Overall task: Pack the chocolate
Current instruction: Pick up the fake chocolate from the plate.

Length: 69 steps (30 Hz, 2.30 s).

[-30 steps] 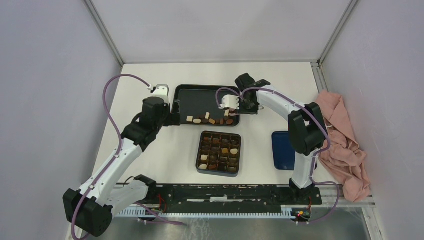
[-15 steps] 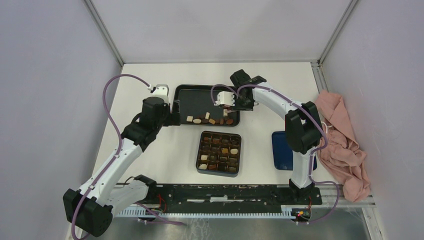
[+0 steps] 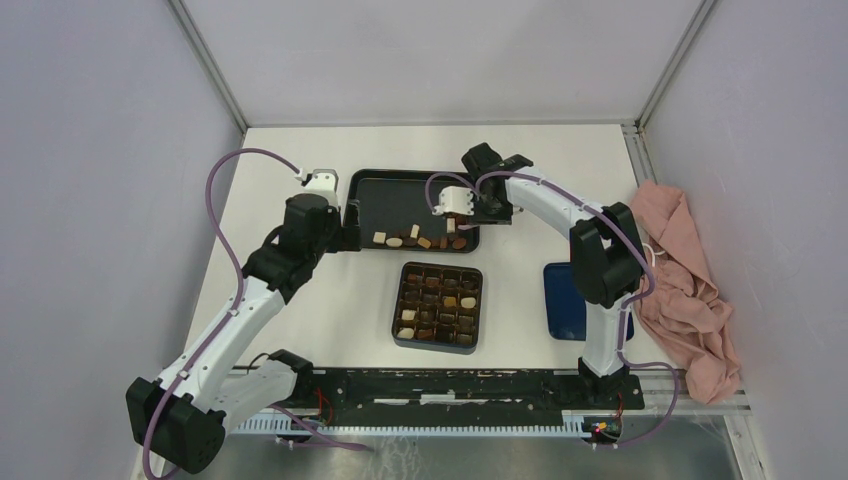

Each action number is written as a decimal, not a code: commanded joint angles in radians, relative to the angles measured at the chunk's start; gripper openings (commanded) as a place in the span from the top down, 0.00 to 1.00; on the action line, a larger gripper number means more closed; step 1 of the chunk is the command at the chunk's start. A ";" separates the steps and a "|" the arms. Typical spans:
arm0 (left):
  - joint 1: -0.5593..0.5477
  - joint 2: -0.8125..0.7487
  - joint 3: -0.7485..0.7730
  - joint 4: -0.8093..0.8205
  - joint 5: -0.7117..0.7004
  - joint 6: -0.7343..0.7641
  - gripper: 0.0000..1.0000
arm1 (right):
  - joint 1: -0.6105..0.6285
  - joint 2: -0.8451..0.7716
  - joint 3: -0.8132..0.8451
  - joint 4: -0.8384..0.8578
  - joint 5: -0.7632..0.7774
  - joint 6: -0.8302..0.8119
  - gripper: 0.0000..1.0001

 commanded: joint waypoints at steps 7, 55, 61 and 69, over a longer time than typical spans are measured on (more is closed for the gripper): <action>0.006 -0.013 0.006 0.029 0.013 0.048 0.03 | -0.005 -0.014 0.026 0.024 0.055 -0.005 0.58; 0.008 -0.017 0.006 0.029 0.024 0.048 0.03 | 0.041 -0.004 0.066 -0.029 0.100 -0.039 0.60; 0.008 -0.017 0.005 0.029 0.023 0.048 0.03 | 0.038 0.016 0.073 -0.034 0.090 -0.040 0.60; 0.008 -0.018 0.005 0.029 0.024 0.049 0.03 | 0.039 0.044 0.082 -0.052 0.078 -0.047 0.60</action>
